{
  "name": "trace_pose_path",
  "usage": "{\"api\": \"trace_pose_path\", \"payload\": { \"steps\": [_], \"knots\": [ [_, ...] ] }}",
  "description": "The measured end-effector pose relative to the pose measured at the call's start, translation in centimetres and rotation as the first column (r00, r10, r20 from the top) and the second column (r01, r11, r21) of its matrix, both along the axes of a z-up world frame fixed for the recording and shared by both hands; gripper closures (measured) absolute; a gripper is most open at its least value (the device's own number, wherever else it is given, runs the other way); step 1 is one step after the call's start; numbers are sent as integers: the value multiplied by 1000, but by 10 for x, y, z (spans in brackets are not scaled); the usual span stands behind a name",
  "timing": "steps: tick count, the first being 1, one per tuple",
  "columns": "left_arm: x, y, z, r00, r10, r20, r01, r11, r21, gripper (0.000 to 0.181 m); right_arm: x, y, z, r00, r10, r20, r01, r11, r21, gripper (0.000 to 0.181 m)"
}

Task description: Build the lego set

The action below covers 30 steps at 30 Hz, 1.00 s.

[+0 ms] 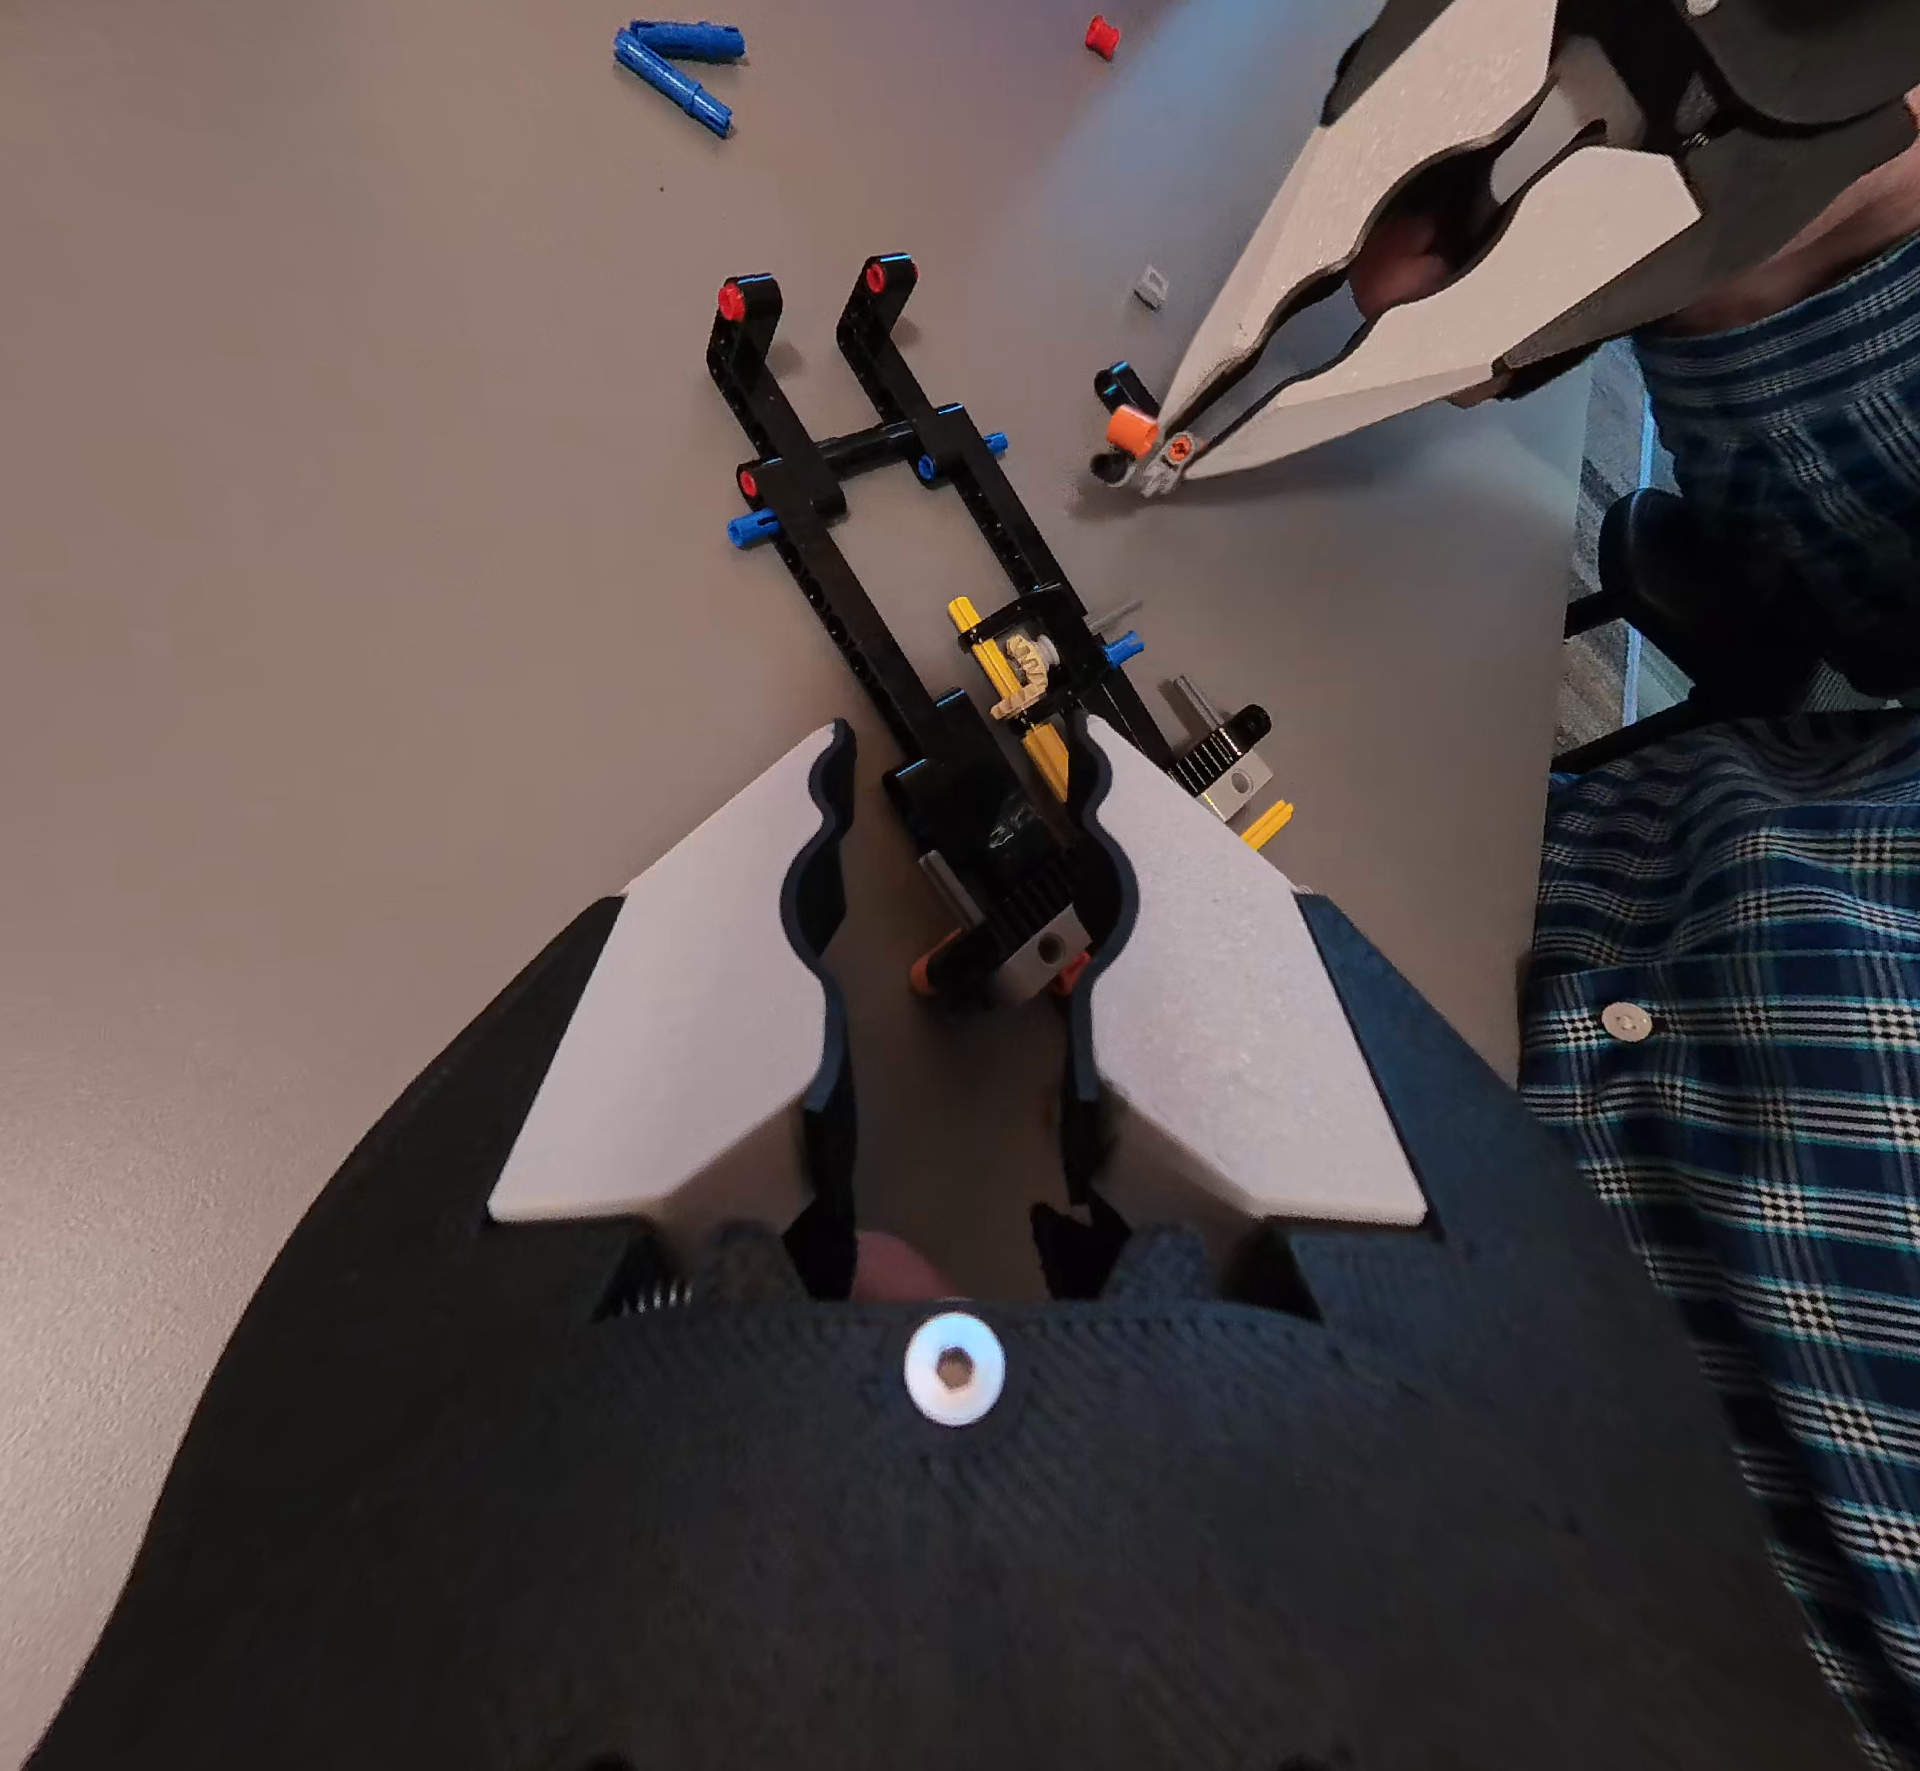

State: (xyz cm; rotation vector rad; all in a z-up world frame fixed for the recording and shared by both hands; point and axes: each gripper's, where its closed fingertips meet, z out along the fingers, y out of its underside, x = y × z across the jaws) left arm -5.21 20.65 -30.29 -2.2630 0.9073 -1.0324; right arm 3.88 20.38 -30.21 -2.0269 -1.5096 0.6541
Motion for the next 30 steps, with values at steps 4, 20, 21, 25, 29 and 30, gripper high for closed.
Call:
{"api": "trace_pose_path", "payload": {
  "steps": [4, 20, 21, 25, 29, 30],
  "knots": [
    [0, 1, 0, 1000, 2, 2, -2, 1000, -5, 144, 5, -6, -3, 1000, 2, 7, -2, 1000, -28, 177],
    [-1, -1, 0, 1000, -2, 1, 2, 1000, -4, 145, 7, -10, -5, 1000, -14, 14, 15, 996, -93, 167],
    [-1, -1, 0, 1000, 0, 2, 0, 1000, -2, 145, 8, -10, -5, 1000, -15, 18, 17, 996, -91, 166],
    [-1, -2, 1, 1000, 2, 6, -2, 1000, 1, 145, 10, -8, -3, 1000, -17, 19, 18, 997, -72, 164],
    [-2, -4, 0, 1000, -3, -8, 3, 1000, 9, 145, 11, -6, 3, 1000, -7, 16, 8, 999, -39, 163],
    [-2, -4, 0, 1000, -3, -12, 3, 1000, 10, 145, 10, -6, 5, 1000, -1, 8, 1, 1000, -30, 164]
  ]
}}
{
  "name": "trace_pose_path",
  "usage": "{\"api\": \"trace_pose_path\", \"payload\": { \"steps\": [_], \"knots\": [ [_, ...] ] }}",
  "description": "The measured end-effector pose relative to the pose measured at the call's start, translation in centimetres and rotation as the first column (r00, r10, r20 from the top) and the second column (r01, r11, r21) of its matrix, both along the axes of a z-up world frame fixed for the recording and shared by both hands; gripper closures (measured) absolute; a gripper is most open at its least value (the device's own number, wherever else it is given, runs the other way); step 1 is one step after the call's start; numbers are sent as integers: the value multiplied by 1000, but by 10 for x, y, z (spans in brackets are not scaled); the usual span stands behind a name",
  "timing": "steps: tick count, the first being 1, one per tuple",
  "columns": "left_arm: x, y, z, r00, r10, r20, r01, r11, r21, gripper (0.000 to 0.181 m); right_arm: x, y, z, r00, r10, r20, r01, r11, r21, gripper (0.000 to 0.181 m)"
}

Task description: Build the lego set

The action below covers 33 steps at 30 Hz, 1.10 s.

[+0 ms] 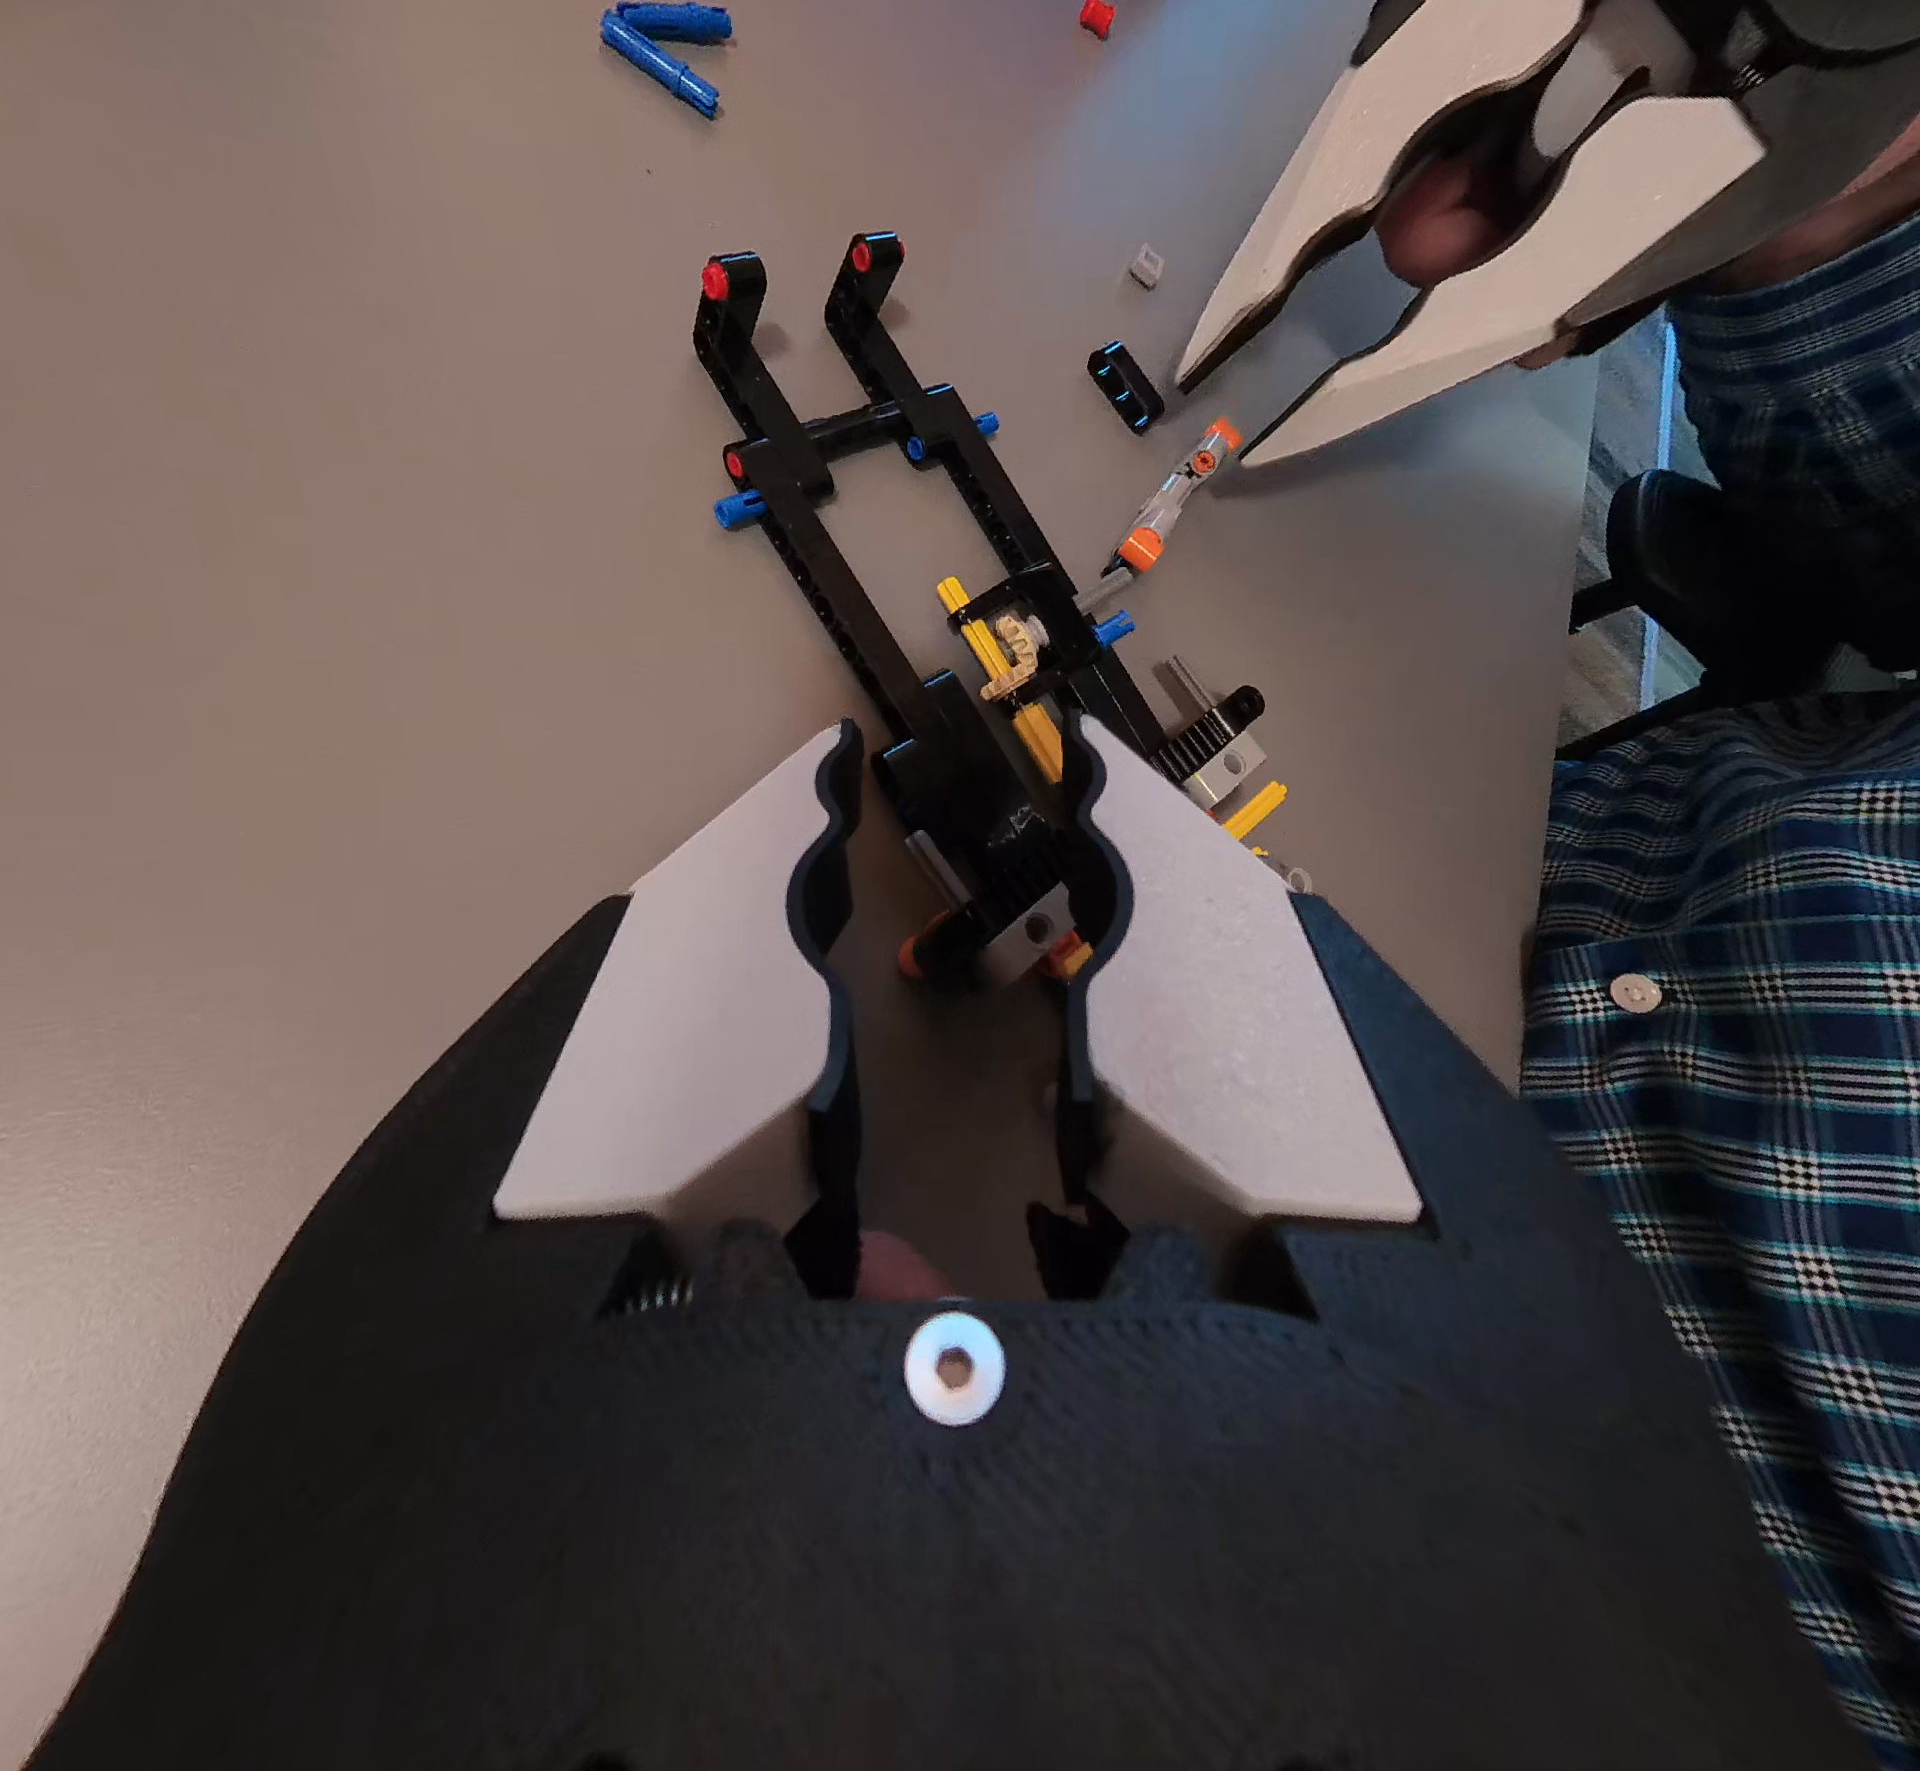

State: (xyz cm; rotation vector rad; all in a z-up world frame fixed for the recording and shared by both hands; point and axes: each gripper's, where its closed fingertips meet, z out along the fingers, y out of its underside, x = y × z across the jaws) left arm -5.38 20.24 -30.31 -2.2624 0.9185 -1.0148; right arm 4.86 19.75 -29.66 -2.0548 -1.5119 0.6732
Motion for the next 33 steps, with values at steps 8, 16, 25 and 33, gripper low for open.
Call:
{"api": "trace_pose_path", "payload": {
  "steps": [8, 16, 25, 33],
  "knots": [
    [0, 1, -1, 1000, 3, -6, -3, 1000, -10, 148, -25, 7, 12, 997, 70, -21, -68, 995, 77, 175],
    [5, 7, -1, 1000, 16, -16, -16, 1000, -13, 149, -51, 18, -11, 989, 134, 59, -140, 981, 136, 176],
    [4, 41, -8, 967, 62, -248, -29, 991, 133, 157, -50, 20, -18, 989, 135, 63, -142, 981, 135, 181],
    [11, 46, -13, 901, 71, -429, 36, 971, 235, 172, -51, 23, -18, 991, 128, 36, -131, 984, 124, 181]
  ]
}}
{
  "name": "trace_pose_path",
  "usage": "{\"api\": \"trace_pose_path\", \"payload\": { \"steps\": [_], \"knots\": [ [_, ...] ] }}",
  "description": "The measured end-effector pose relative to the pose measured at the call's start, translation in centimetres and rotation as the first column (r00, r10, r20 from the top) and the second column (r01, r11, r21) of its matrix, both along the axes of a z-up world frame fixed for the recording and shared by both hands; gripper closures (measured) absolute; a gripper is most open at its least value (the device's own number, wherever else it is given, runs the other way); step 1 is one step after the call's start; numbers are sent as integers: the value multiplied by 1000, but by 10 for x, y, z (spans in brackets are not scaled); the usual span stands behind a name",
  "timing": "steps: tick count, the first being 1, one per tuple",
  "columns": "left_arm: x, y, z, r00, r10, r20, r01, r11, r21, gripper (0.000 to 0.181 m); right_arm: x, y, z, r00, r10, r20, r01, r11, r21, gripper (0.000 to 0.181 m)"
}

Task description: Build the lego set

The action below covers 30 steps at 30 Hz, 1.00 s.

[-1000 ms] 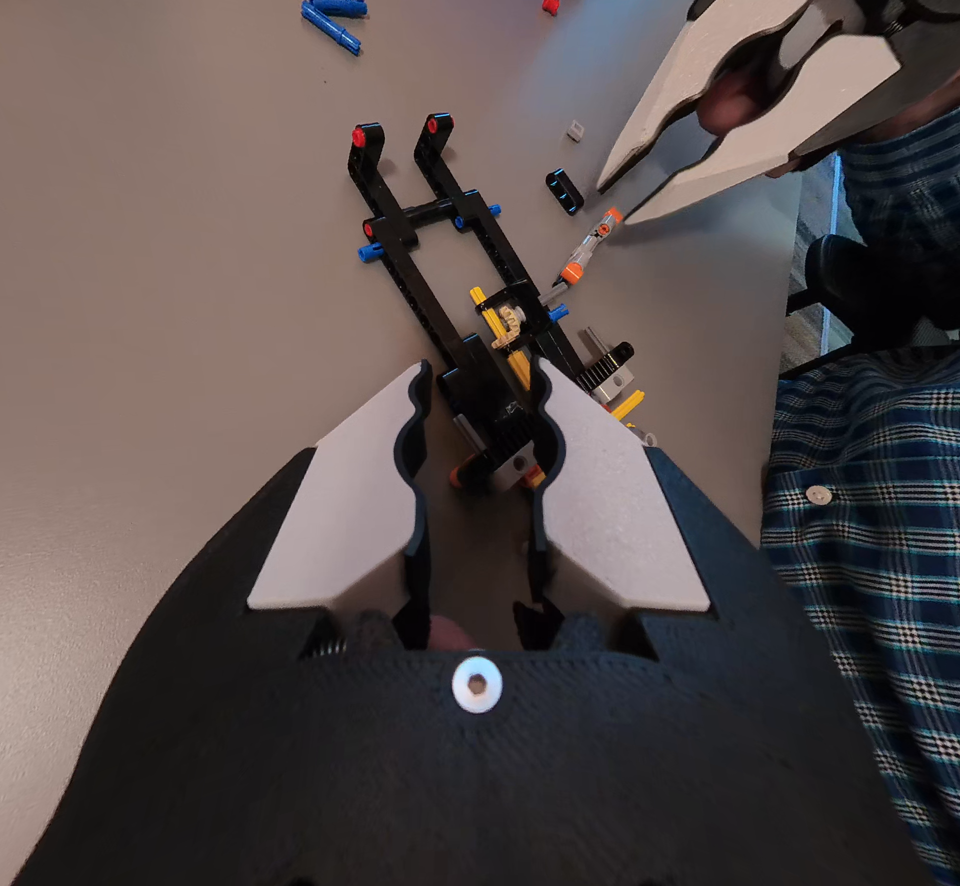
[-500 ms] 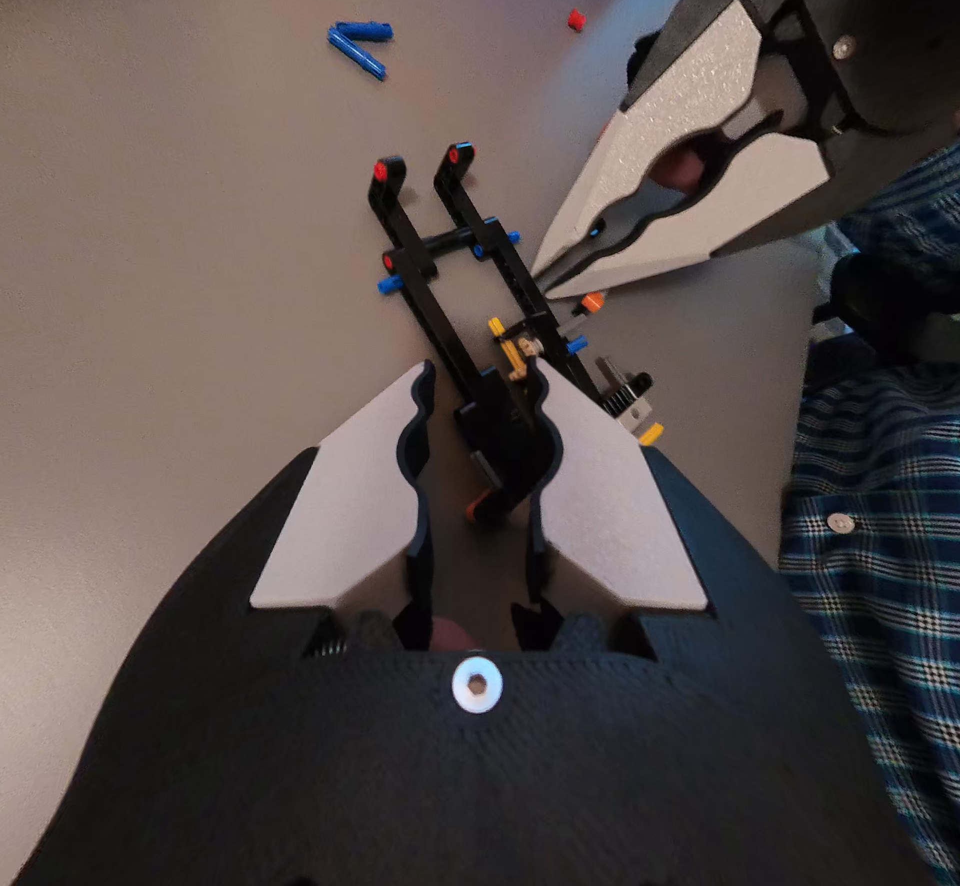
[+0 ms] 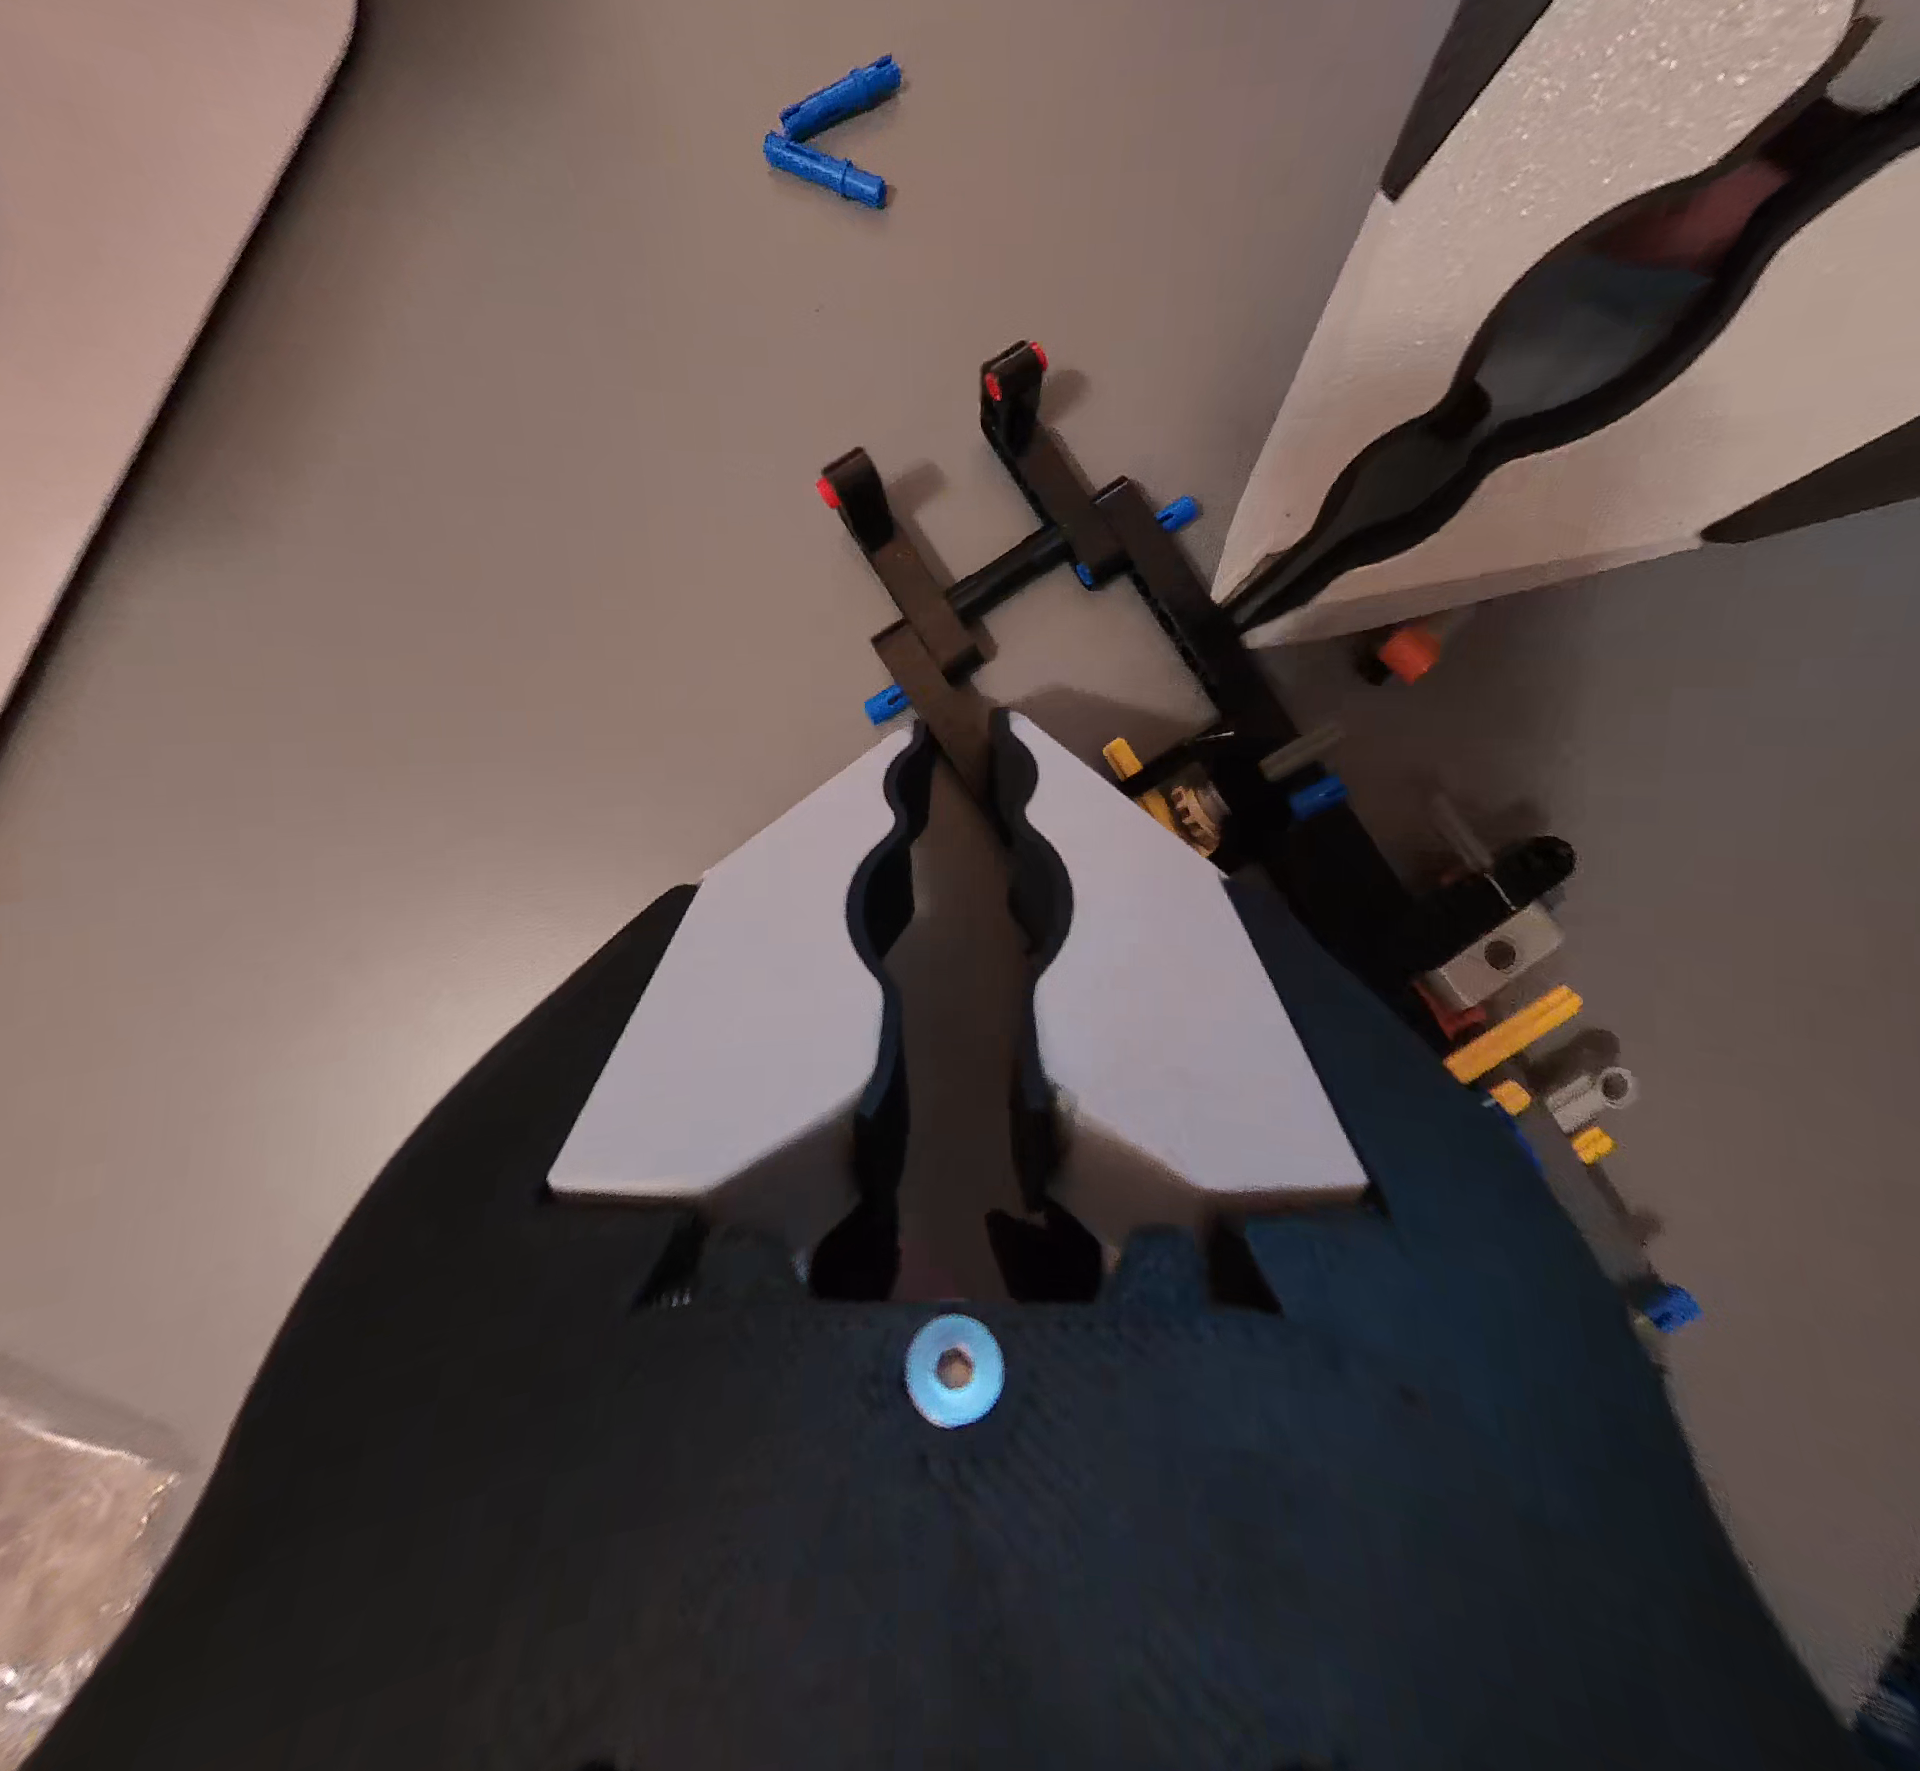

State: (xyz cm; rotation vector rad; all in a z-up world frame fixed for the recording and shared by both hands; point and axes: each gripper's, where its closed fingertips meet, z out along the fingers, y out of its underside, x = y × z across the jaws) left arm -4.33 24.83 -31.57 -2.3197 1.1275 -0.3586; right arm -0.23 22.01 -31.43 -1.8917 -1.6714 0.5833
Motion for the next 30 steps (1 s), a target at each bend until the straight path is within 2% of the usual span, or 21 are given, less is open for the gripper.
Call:
{"api": "trace_pose_path", "payload": {
  "steps": [5, 10, 16, 19, 21, 25, 28, 30],
  "knots": [
    [0, 1, 0, 999, 20, -26, -19, 997, 68, 174, 8, 9, 5, 997, -66, -35, 65, 997, -47, 175],
    [-3, 4, 11, 999, 40, -19, -37, 986, 165, 175, 12, 24, 11, 977, -186, -108, 170, 975, -144, 157],
    [-5, 5, 36, 997, 53, 56, -66, 960, 272, 176, -5, 15, 24, 954, -207, -219, 127, 936, -328, 146],
    [-6, 5, 47, 996, 51, 68, -71, 939, 336, 176, -12, 12, 34, 937, -210, -278, 87, 914, -397, 152],
    [-9, 6, 55, 995, 63, 79, -88, 923, 375, 176, -16, 9, 40, 924, -212, -318, 55, 897, -439, 164],
    [-15, 9, 62, 993, 79, 90, -109, 910, 401, 176, -21, 4, 61, 873, -237, -425, -38, 837, -546, 159],
    [-17, 11, 68, 990, 92, 104, -128, 896, 426, 176, -23, 7, 66, 860, -260, -438, -29, 833, -552, 161],
    [-19, 12, 73, 988, 102, 113, -142, 884, 446, 176, -25, 12, 68, 855, -270, -443, -12, 843, -537, 169]
  ]
}}
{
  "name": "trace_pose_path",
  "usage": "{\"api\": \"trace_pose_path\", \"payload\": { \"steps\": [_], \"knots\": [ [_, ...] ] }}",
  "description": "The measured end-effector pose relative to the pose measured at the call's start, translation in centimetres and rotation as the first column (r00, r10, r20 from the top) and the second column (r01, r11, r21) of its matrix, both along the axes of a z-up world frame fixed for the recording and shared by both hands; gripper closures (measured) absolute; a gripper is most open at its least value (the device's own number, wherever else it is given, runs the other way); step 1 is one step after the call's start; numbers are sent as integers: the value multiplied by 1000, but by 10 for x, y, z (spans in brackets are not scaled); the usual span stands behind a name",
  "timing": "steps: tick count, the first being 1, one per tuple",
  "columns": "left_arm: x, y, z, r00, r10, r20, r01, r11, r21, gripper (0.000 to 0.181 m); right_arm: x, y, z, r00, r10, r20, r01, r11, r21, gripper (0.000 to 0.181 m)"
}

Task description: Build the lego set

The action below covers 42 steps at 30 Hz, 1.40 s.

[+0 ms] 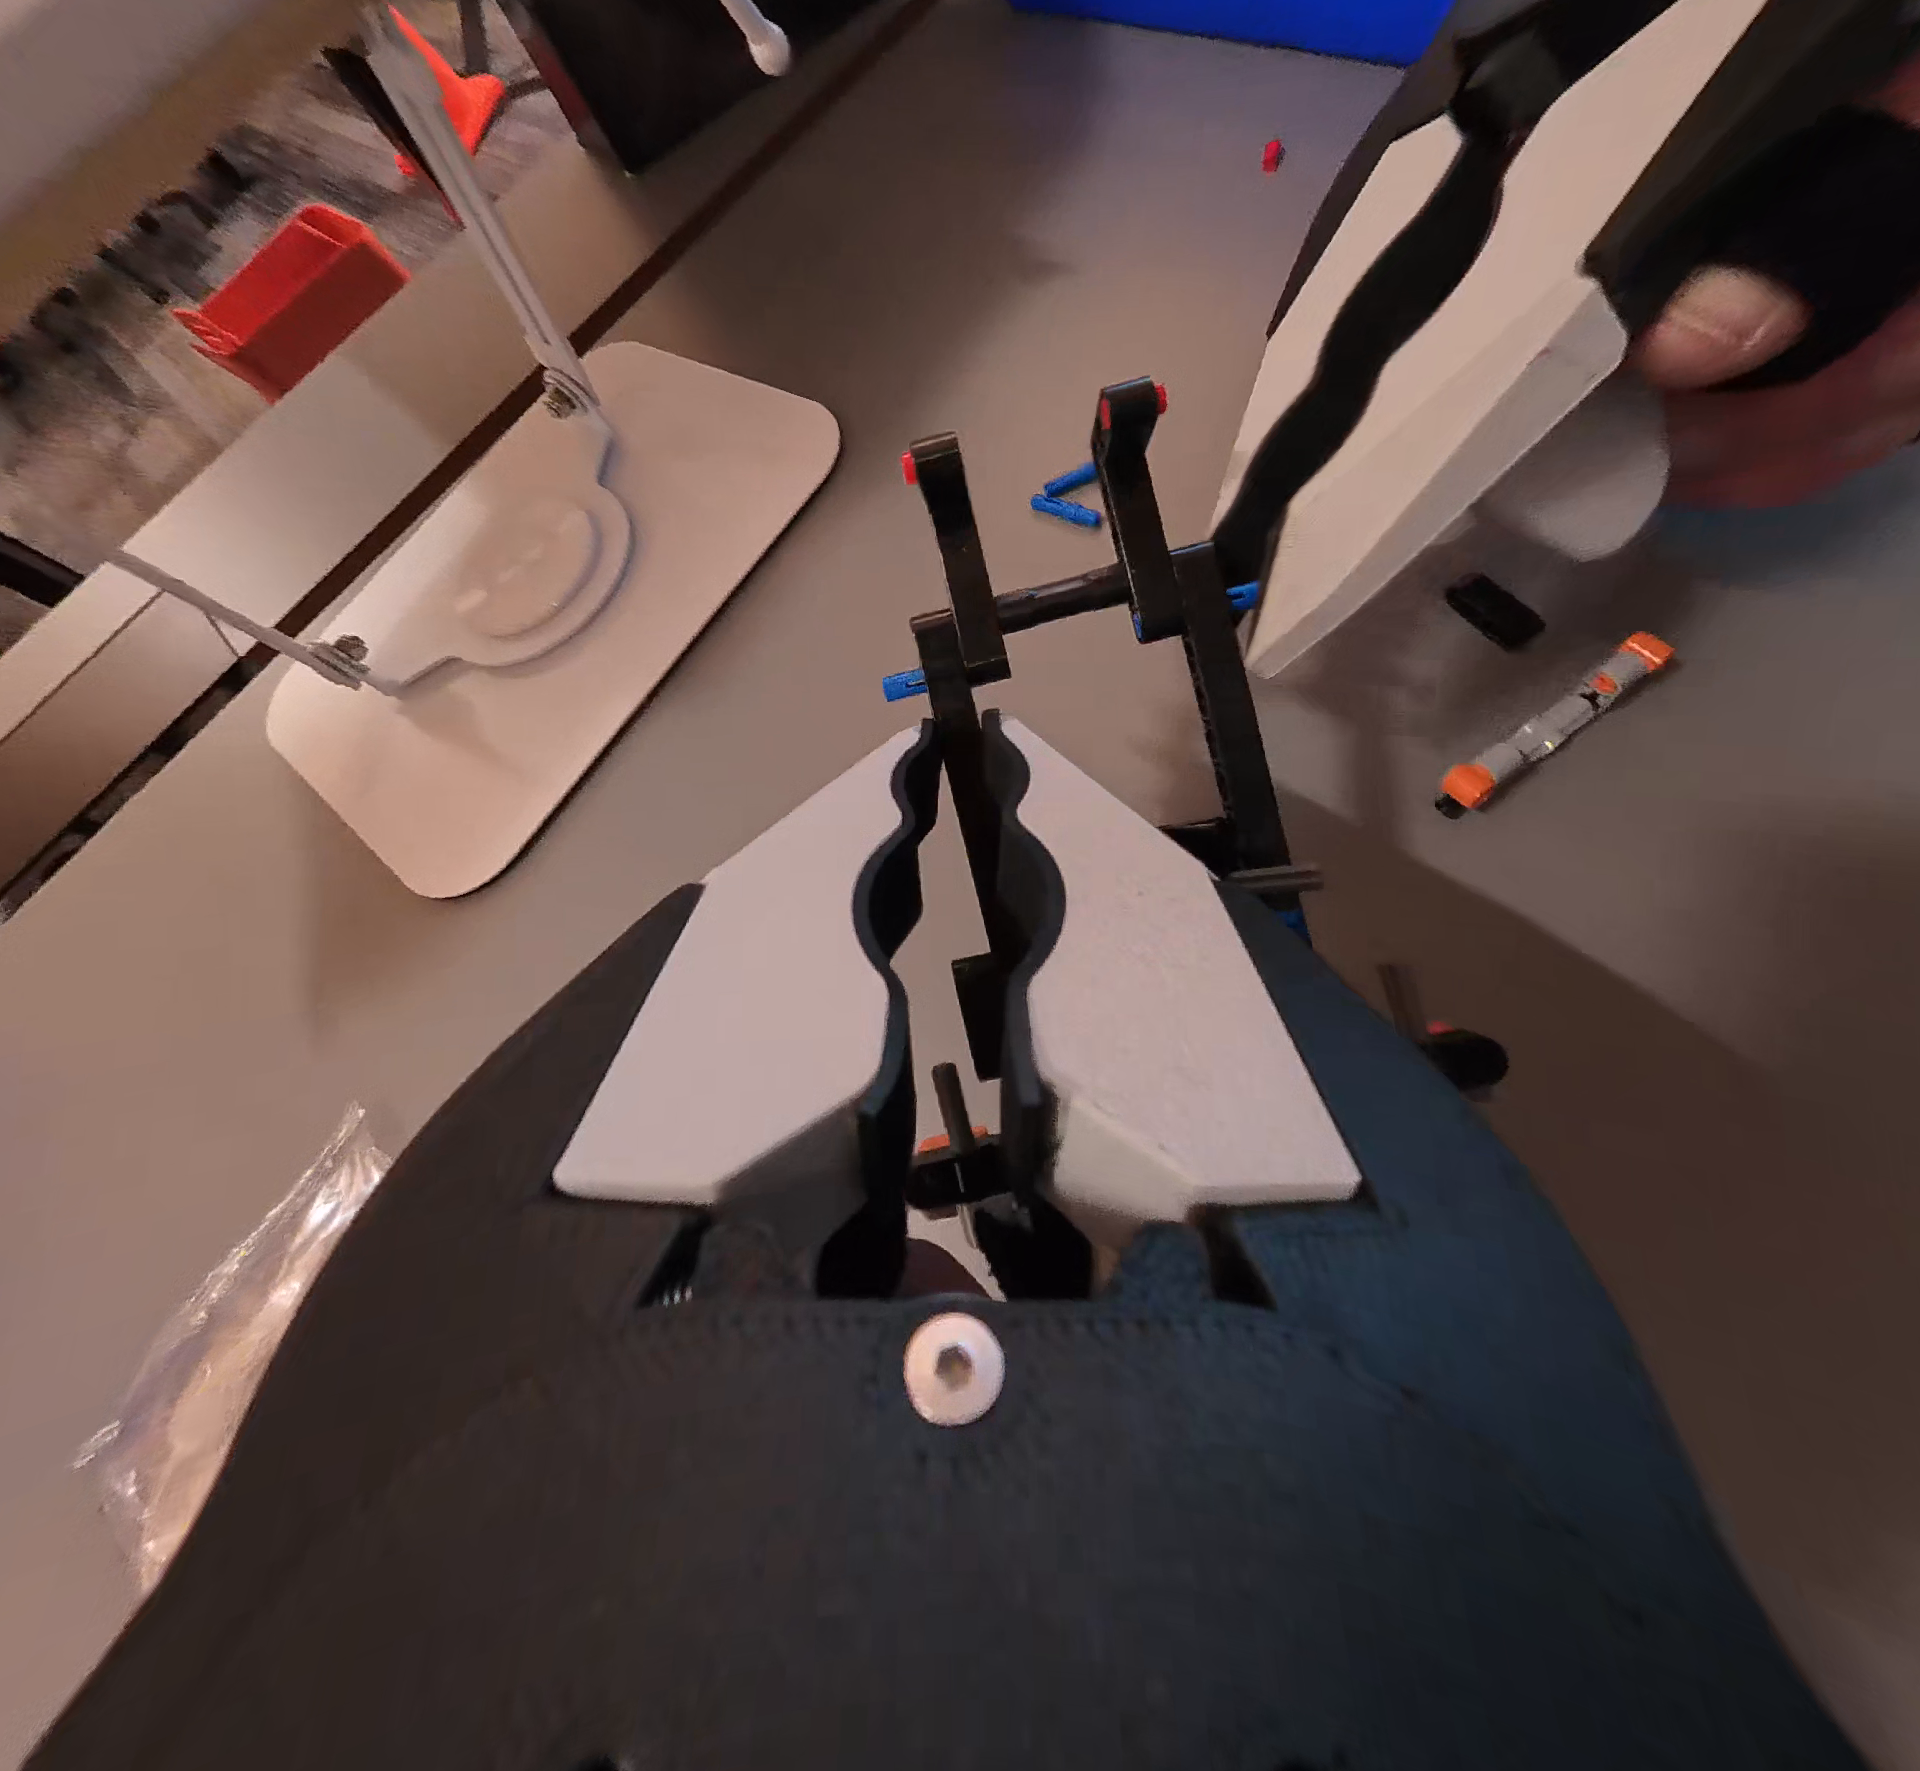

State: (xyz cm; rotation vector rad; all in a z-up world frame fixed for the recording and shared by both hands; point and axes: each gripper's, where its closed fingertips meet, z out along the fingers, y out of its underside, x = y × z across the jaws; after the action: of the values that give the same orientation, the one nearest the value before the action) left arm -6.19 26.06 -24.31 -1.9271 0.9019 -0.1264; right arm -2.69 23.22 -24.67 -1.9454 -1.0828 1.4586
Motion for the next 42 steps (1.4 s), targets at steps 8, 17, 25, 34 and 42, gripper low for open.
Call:
{"api": "trace_pose_path", "payload": {
  "steps": [8, 17, 25, 34, 42],
  "knots": [
    [-9, 2, 7, 998, 53, 23, -54, 998, 22, 176, -10, 7, 2, 999, -32, 17, 31, 999, 27, 168],
    [-22, 2, 37, 978, 0, 208, -5, 1000, 25, 160, -13, 10, 20, 998, 48, -46, -46, 998, 32, 174],
    [-8, 7, 39, 864, -163, 476, 287, 937, -200, 134, -20, 3, 38, 977, 212, -27, -209, 974, 90, 175],
    [1, 2, 53, 705, -221, 674, 445, 878, -178, 175, -32, 17, 39, 982, 188, -23, -183, 975, 123, 167],
    [-6, 0, 56, 611, -215, 762, 500, 851, -160, 176, -42, 18, 43, 975, 178, -132, -160, 978, 134, 169]
  ]
}}
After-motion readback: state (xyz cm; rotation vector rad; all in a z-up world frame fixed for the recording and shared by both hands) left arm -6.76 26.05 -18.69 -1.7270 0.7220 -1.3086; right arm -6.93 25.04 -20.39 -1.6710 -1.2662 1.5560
